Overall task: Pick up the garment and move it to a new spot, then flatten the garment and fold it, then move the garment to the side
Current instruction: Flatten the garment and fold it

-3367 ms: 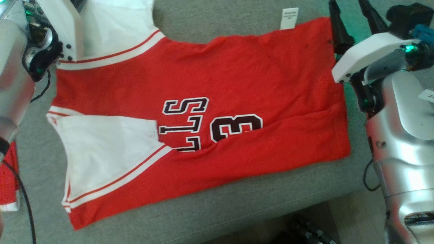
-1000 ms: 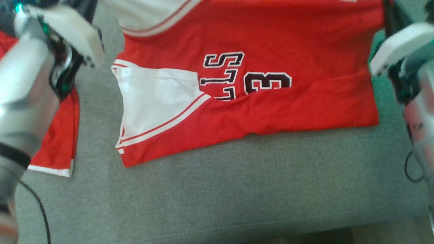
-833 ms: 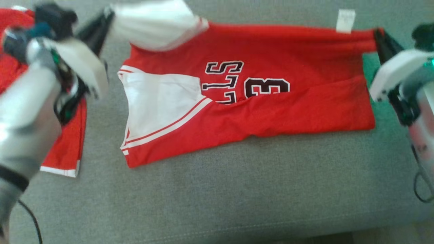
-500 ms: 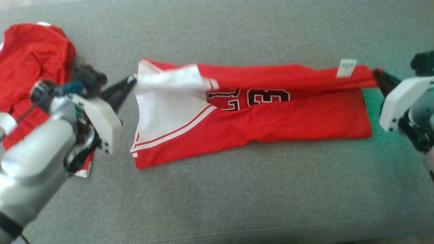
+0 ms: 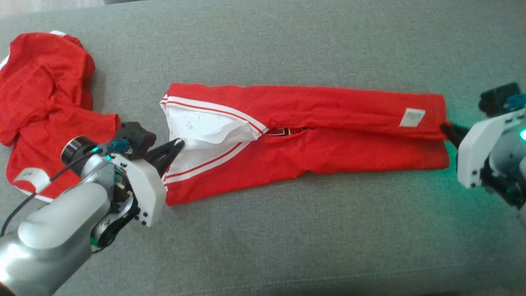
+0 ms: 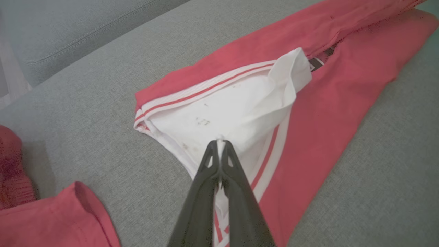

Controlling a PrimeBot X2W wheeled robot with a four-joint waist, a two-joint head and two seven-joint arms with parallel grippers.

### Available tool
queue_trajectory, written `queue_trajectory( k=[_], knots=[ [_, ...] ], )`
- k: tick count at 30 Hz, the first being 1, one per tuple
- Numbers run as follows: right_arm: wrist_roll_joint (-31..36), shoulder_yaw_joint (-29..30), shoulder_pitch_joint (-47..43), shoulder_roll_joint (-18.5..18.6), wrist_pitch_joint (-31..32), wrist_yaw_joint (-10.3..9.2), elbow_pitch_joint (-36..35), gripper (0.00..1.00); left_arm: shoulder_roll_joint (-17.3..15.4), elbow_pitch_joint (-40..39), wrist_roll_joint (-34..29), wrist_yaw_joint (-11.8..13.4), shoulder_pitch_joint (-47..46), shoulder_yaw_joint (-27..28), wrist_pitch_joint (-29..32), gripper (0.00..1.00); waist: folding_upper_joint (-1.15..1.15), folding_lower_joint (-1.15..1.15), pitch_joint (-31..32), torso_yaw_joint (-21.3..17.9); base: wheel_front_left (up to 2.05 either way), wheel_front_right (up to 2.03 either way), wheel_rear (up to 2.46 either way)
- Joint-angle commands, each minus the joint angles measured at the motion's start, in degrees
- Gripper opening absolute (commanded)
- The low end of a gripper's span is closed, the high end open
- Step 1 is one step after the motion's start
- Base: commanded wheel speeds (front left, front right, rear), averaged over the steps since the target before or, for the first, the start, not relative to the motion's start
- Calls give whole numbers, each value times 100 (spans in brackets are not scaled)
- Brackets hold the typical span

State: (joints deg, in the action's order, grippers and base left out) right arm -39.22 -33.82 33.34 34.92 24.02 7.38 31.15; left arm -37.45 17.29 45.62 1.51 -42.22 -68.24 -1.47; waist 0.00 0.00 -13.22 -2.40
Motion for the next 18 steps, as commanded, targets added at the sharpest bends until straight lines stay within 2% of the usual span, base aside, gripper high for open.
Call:
queue_trajectory(
  k=[1, 5, 11, 14, 15, 16, 18],
  knots=[
    [56, -46, -126, 176, 32, 11, -155, 0, -263, -105, 14, 12, -136, 201, 35, 0, 0, 0, 9, -1, 0, 0, 0],
    [131, -87, -207, 247, 102, 11, -143, 0, -292, -67, 50, 26, -108, 203, 40, 0, 0, 0, 52, -14, 0, 0, 0],
    [183, 13, -304, 240, 7, 11, -24, 0, -290, 6, 234, 188, -45, 398, -143, 0, 0, 0, 155, -37, 0, 0, 0],
    [163, 11, -351, 203, -2, 11, -4, 0, -294, -29, 271, 100, 42, 296, -39, 0, 0, 0, 194, -50, 0, 0, 0],
    [157, 1, -364, 195, -1, 11, -2, 38, -292, -36, 267, 73, 73, 241, 16, 0, 0, 0, 205, -52, 0, 0, 0],
    [136, 23, -376, 181, 4, 11, 24, 100, -284, -36, 266, 50, 107, 184, 79, 0, 0, 0, 218, -54, 0, 0, 0],
    [115, 92, -388, 140, 14, 11, 92, 100, -267, -20, 246, 37, 159, 87, 183, 0, 0, 0, 245, -57, 0, 0, 0]
  ],
)
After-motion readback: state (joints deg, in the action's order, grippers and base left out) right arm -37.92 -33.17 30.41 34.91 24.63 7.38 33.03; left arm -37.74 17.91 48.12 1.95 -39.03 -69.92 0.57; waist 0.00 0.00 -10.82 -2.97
